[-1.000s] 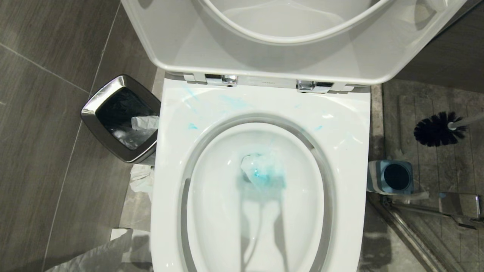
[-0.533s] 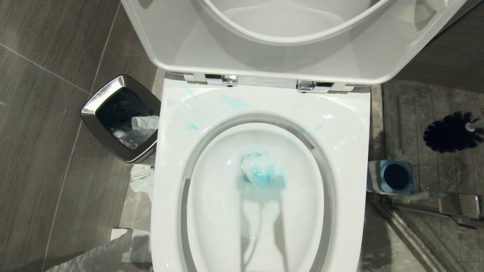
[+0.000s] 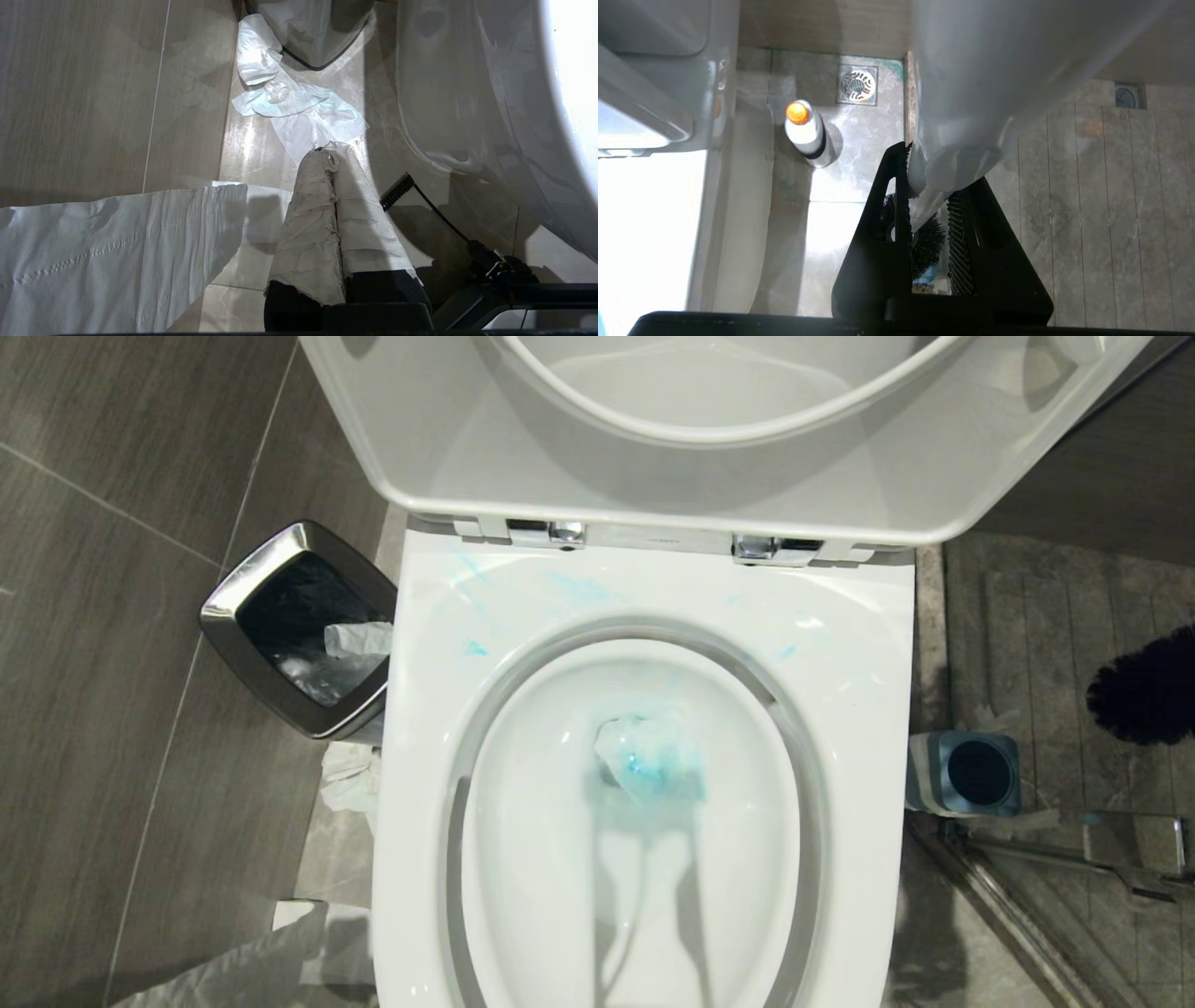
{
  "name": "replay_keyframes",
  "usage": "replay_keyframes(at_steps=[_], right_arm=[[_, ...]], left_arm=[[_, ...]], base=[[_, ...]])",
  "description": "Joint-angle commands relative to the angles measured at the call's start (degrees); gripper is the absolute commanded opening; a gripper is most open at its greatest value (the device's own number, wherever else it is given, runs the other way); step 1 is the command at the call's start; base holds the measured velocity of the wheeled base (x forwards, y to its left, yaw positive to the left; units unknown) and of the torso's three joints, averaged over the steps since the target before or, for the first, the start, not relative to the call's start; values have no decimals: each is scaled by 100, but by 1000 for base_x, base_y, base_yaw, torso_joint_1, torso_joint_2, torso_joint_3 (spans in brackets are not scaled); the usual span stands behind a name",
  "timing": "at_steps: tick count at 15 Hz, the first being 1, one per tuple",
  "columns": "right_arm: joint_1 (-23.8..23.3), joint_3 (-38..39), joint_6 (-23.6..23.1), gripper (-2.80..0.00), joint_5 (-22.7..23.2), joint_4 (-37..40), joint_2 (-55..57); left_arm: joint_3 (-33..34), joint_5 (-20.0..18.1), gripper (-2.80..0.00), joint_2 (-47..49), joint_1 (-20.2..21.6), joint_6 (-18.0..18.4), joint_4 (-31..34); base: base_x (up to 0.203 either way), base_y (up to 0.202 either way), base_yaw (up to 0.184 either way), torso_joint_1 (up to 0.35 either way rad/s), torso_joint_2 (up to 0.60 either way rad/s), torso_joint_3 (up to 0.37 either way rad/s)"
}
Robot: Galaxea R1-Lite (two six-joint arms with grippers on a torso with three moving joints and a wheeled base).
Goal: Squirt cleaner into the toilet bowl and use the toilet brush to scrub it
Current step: Scrub the toilet bowl
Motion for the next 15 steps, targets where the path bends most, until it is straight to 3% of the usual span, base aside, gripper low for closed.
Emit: replay_keyframes(at_steps=[1, 5, 10, 13, 15], right_arm=[[1, -93, -15, -280, 23, 106, -148], [0, -603, -24, -280, 437, 1192, -574], [-8, -1704, 0, -280, 1778, 3146, -1162], [-139, -2181, 80, -280, 2312, 3798, -1251], [-304, -2203, 183, -280, 2381, 3902, -1286]], left_arm=[[44, 2, -280, 0, 4, -3, -5], [44, 2, -280, 0, 4, -3, -5], [44, 2, -280, 0, 4, -3, 4], [44, 2, -280, 0, 4, -3, -5], [44, 2, -280, 0, 4, -3, -5]], base=[[0, 0, 0, 0, 0, 0], [0, 0, 0, 0, 0, 0], [0, 0, 0, 0, 0, 0], [0, 0, 0, 0, 0, 0], [0, 0, 0, 4, 0, 36]])
